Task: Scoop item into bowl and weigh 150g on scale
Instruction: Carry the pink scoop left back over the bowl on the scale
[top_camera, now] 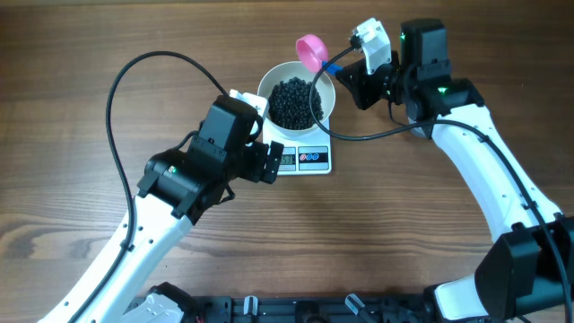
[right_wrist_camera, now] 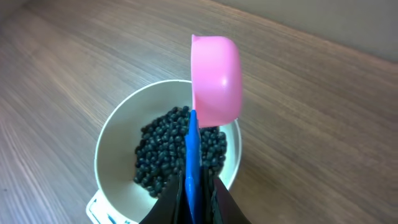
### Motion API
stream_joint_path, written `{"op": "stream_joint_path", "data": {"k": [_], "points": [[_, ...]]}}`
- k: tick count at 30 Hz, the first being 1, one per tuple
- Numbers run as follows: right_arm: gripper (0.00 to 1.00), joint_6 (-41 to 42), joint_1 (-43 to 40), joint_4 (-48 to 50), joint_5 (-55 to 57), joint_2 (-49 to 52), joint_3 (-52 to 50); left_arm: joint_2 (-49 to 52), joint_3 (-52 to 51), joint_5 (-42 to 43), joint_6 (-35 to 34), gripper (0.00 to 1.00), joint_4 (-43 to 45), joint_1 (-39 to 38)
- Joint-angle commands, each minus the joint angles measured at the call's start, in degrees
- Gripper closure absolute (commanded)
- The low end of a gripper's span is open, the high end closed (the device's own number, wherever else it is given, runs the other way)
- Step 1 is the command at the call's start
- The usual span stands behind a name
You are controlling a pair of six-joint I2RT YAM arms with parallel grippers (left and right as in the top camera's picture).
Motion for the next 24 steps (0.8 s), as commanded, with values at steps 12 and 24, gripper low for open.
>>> {"op": "stream_joint_path", "data": {"k": [12,24], "points": [[0.96,-1.3,0.2,-0.2,1.5,0.7,0.2,0.1,-0.3,0.5,0.8,0.00,0.1,0.2],[0.96,-1.6,0.3,-3.0,-0.4,0.7,0.2,0.1,-0.3,0.5,0.9,0.00,0.1,0.2]]}}
